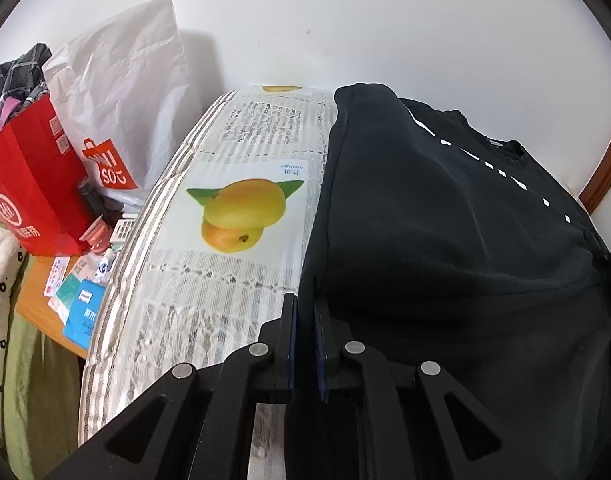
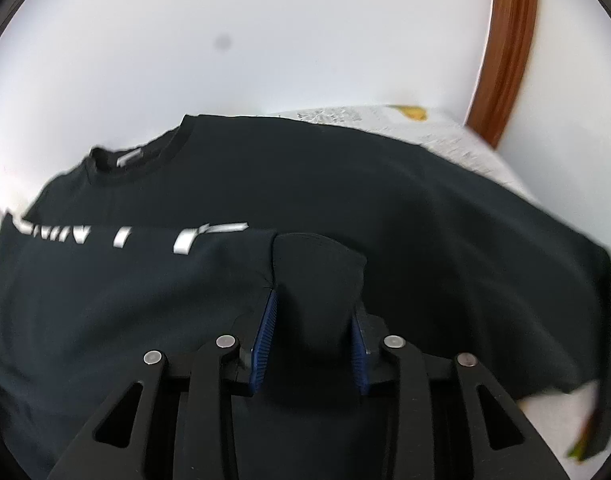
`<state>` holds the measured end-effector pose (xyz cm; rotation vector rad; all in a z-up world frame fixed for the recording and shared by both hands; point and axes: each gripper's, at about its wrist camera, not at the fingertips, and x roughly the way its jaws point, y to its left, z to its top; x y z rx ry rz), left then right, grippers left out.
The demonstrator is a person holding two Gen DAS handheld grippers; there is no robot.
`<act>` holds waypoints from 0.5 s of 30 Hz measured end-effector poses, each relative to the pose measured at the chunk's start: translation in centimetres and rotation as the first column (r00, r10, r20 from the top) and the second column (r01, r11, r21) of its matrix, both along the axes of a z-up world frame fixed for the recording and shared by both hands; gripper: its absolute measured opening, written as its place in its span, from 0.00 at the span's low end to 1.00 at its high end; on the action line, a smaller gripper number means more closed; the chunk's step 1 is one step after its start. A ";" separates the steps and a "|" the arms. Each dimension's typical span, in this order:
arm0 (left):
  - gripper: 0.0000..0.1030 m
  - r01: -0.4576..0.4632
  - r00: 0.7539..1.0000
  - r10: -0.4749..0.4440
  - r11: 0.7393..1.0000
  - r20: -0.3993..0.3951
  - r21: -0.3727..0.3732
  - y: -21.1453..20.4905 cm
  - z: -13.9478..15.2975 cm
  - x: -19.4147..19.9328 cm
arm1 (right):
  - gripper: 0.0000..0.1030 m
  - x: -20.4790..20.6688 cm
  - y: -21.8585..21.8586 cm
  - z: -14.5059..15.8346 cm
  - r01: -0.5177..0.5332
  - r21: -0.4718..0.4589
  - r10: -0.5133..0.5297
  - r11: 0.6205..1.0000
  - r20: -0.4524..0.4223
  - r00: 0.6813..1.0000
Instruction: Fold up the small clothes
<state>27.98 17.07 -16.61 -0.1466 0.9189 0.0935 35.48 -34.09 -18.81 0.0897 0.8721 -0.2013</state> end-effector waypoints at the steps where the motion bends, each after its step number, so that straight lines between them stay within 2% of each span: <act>1: 0.11 0.001 1.000 -0.001 1.000 -0.004 0.001 -0.1 0.1 -0.2 | 0.43 -0.9 0.2 0.3 -0.012 -0.020 0.012 1.000 -0.007 1.000; 3: 0.16 0.012 1.000 -0.012 1.000 -0.011 0.008 -0.5 0.2 -0.8 | 0.55 -2.6 0.2 0.7 -0.034 -0.032 0.033 0.999 -0.011 0.999; 6: 0.23 0.031 0.999 -0.031 1.000 -0.025 0.002 -1.1 0.5 -2.2 | 0.61 -5.8 -0.4 1.1 -0.043 -0.029 0.042 0.999 -0.013 0.999; 13: 0.35 0.039 0.999 -0.039 0.999 -0.029 0.001 -2.2 1.1 -6.4 | 0.65 -13.4 -2.5 1.3 -0.030 0.014 0.029 0.999 0.031 0.999; 15: 0.47 0.040 0.999 -0.041 0.999 -0.032 -0.017 -2.3 1.1 -7.7 | 0.65 -15.8 -3.0 1.3 -0.035 0.010 0.034 0.999 0.047 0.998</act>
